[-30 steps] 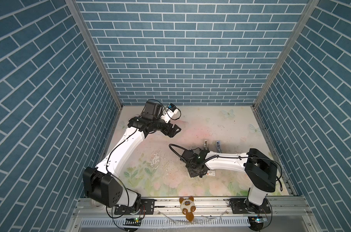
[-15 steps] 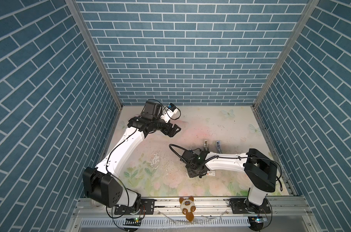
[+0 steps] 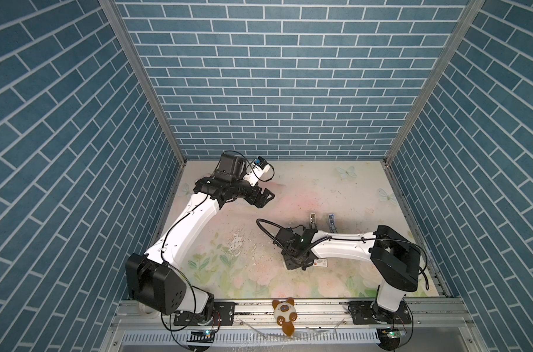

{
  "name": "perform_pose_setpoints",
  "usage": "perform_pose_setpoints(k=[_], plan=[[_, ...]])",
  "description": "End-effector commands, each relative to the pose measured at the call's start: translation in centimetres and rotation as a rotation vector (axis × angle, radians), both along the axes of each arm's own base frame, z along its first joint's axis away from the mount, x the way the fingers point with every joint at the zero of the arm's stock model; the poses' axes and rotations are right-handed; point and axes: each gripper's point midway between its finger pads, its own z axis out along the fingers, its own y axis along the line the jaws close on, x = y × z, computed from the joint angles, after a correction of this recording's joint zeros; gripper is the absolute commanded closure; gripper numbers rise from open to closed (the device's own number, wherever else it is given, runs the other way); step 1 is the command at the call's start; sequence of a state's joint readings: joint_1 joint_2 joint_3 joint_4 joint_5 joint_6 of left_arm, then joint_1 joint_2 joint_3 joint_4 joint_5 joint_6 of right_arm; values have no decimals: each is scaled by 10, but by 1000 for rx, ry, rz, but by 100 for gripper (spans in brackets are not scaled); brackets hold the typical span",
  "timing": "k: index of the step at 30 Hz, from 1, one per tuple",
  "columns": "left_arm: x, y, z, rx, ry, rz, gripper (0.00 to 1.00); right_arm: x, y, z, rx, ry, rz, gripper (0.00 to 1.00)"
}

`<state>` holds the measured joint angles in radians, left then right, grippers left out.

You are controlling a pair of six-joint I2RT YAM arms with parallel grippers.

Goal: Load the staples into the stapler
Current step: 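Close the right gripper on a silver staple strip inside the box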

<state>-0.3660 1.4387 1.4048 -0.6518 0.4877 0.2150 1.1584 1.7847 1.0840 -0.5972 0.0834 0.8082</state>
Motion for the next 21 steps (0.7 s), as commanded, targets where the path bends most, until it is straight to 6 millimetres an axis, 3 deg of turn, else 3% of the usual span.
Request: perform_pose_setpoints(k=[1,8,16,21], plan=[[-4,2,1,-13,0,3,6,-2,-7,-9,-50,5,-14,79],[-3,4,3,-6,-9,7,6,2,-8,-9,-53,-22,2,91],[2,12,3,-18,-1,42,6,11,3,22,32,-93,32,97],[5,15,0,-22,11,62,6,12,3,29,40,-100,42,98]])
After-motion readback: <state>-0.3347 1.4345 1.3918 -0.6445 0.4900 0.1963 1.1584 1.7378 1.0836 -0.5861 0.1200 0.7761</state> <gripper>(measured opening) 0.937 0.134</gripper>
